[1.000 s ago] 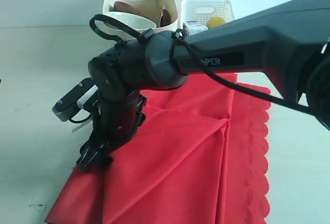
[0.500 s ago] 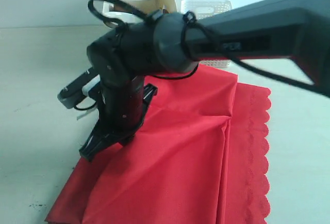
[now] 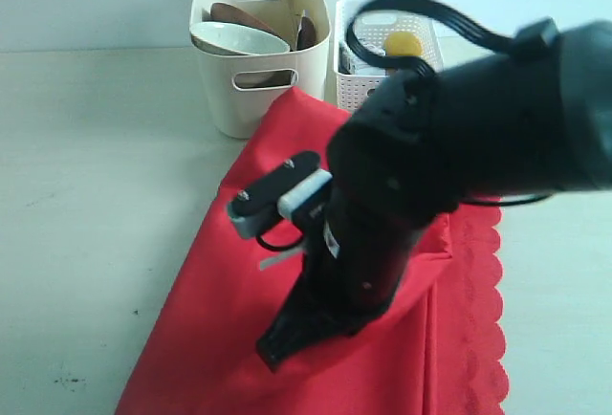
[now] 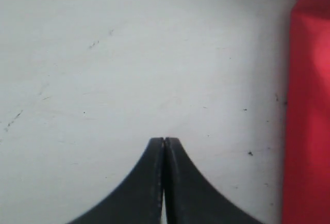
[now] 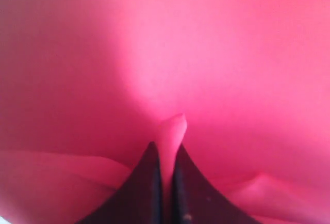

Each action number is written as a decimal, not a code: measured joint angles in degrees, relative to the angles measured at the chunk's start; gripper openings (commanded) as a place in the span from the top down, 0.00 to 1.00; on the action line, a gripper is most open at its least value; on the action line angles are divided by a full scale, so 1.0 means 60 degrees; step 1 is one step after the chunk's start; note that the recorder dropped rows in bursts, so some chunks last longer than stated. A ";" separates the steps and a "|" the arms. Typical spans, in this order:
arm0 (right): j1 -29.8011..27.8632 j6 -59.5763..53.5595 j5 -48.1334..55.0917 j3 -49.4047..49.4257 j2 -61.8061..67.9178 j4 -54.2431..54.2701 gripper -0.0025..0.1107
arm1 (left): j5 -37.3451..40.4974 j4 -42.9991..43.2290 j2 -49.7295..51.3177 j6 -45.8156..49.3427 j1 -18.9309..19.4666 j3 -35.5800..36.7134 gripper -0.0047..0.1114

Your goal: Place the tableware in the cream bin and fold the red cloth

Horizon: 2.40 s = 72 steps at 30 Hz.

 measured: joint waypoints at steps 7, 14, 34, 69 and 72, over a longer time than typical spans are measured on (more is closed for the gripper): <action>0.0000 0.1299 -0.0538 0.1318 -0.0146 0.0000 0.59 | 0.0000 -0.0138 0.0000 0.0000 0.0000 0.0000 0.95; 0.0000 0.1463 0.0099 0.1410 -0.0318 -0.0279 0.34 | 0.0000 -0.0185 0.0000 0.0000 0.0000 0.0000 0.95; -0.0539 0.2523 -0.0267 -0.0865 0.0786 -0.2983 0.98 | 0.0000 -0.0202 0.0000 0.0115 0.0000 0.0000 0.95; -0.3781 0.4512 -0.1181 0.0638 0.0155 -0.5642 0.98 | 0.0164 -0.0693 0.0000 0.0505 0.0000 0.0000 0.95; -0.4794 0.4452 -0.0793 0.0591 0.1578 -0.5673 0.98 | 0.0164 -0.0693 0.0000 0.0544 0.0000 0.0000 0.95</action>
